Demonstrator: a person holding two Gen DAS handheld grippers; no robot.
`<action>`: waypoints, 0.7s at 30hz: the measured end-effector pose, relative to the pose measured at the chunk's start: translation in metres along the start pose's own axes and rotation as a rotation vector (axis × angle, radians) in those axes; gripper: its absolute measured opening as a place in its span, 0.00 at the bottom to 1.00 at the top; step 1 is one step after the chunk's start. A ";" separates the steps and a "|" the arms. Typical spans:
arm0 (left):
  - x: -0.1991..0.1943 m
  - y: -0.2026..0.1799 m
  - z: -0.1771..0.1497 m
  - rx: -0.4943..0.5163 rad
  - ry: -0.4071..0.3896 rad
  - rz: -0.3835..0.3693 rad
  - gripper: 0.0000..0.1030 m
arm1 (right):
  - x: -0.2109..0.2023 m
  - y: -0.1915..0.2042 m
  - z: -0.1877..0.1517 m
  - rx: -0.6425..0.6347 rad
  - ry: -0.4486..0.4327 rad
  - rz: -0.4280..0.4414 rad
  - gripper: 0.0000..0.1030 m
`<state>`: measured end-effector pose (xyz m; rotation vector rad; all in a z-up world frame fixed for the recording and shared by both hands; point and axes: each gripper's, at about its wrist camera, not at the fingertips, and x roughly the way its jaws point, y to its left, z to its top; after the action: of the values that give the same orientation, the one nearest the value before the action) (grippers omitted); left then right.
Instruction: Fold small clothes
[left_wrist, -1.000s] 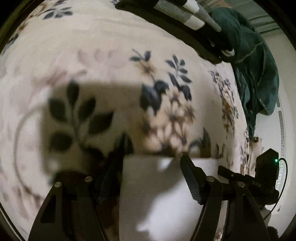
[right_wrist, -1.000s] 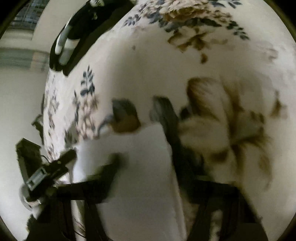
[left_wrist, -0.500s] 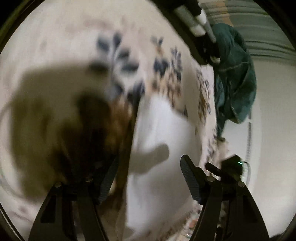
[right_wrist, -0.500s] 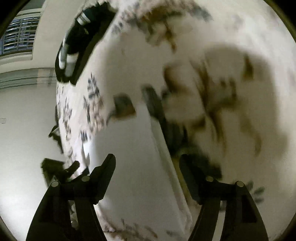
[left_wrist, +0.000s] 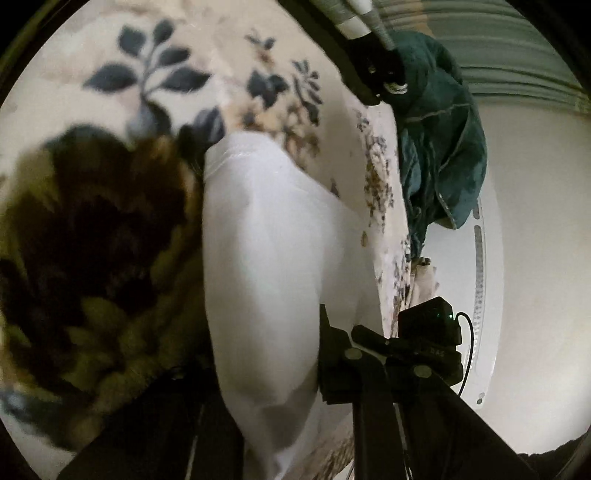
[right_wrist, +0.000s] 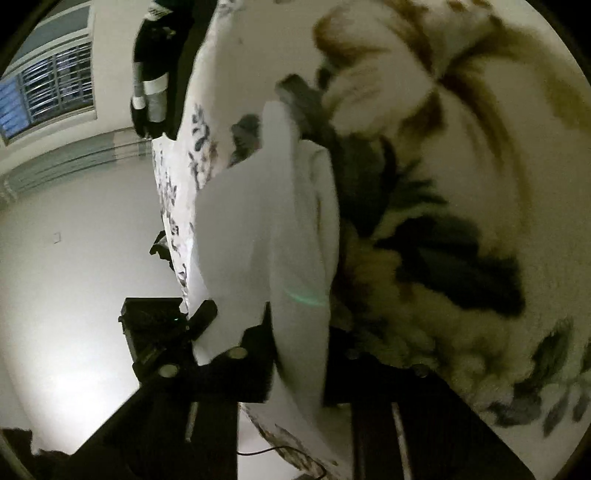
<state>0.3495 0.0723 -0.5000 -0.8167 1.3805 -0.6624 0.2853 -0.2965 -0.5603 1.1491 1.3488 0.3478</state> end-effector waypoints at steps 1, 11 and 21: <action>-0.002 -0.004 0.000 0.003 -0.003 -0.006 0.11 | -0.001 0.004 -0.001 -0.010 -0.002 -0.006 0.13; -0.037 -0.063 0.047 0.085 -0.063 -0.037 0.11 | -0.036 0.082 0.017 -0.102 -0.070 -0.019 0.12; -0.052 -0.151 0.225 0.200 -0.195 -0.009 0.11 | -0.057 0.216 0.139 -0.233 -0.157 -0.006 0.12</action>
<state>0.5777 0.0530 -0.3449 -0.7081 1.1153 -0.6967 0.4777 -0.3038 -0.3816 0.9576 1.1416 0.3919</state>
